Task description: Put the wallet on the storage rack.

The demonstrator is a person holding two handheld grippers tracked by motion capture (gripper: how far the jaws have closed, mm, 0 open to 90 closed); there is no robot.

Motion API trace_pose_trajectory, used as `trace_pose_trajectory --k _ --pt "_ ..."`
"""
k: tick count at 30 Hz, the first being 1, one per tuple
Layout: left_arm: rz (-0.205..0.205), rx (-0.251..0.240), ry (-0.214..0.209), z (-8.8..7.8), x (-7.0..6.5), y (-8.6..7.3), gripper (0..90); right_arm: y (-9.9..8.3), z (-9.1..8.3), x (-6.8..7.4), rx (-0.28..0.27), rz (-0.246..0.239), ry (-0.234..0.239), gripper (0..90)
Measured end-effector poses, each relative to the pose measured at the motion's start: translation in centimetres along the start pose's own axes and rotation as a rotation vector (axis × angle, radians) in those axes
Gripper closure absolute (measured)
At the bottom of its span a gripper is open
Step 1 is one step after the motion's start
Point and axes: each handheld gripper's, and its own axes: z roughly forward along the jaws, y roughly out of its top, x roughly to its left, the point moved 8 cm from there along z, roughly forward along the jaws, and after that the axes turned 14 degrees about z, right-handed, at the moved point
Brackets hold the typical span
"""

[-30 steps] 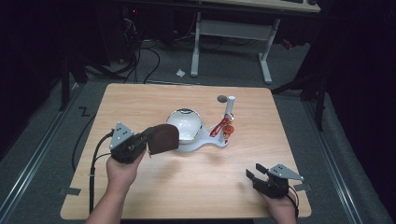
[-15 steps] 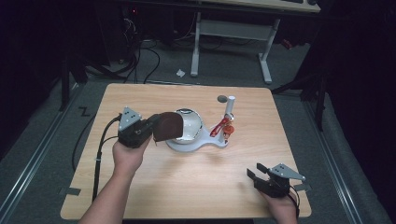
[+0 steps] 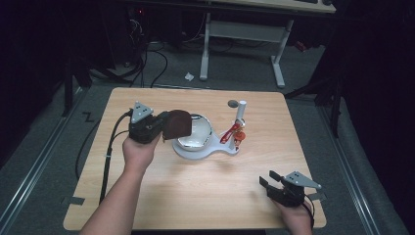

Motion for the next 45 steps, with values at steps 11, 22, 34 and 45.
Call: trace_pose_trajectory --k 11,22,34,45 --pt "0.032 0.106 0.027 1.1 -0.7 -1.4 87.2 0.1 -0.1 0.1 -0.005 -0.002 0.007 47.6" --pt "0.014 0.136 0.060 2.6 -0.3 -1.3 86.9 0.1 0.0 0.1 -0.001 0.000 0.008 47.6" --pt "0.020 0.160 0.063 2.5 -1.4 -1.6 86.9 0.2 0.0 0.2 -0.005 -0.005 0.011 47.6" --pt "-0.030 0.179 0.055 5.4 -1.9 -2.5 86.3 0.2 0.1 0.3 -0.004 -0.007 0.014 47.6"
